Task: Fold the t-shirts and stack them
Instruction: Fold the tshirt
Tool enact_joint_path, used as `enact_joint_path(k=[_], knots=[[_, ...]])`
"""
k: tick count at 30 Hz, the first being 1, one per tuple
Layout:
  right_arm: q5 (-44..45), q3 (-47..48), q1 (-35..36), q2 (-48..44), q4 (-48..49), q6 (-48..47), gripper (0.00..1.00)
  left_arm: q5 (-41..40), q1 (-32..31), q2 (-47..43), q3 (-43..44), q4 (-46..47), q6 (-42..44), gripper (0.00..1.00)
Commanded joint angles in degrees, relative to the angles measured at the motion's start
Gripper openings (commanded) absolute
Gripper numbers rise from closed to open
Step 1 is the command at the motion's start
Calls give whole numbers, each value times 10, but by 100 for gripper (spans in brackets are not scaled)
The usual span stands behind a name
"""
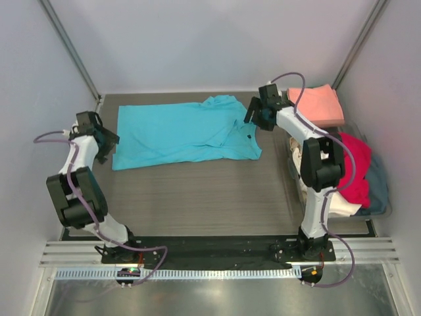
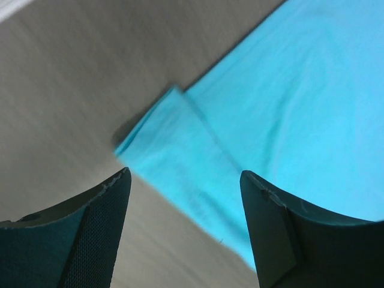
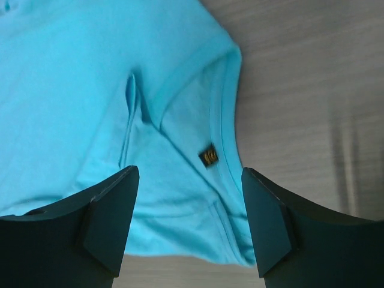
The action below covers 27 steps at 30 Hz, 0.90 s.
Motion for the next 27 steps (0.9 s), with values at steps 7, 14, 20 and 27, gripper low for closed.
enact_joint_path(k=[7,14,20,27], knots=[[-96,-310,7,-199,102,53,75,14,-3,-179,-249,100,-64,75],[-97,-351,7,-190,130,48,75,9,-3,-151,-296,177,-111,79],[-97,-348,7,-148,150,38,70,-6,-3,-92,-296,216,-118,79],[-122,-354,7,-125,181,33,31,3,-3,-39,-259,240,-121,28]])
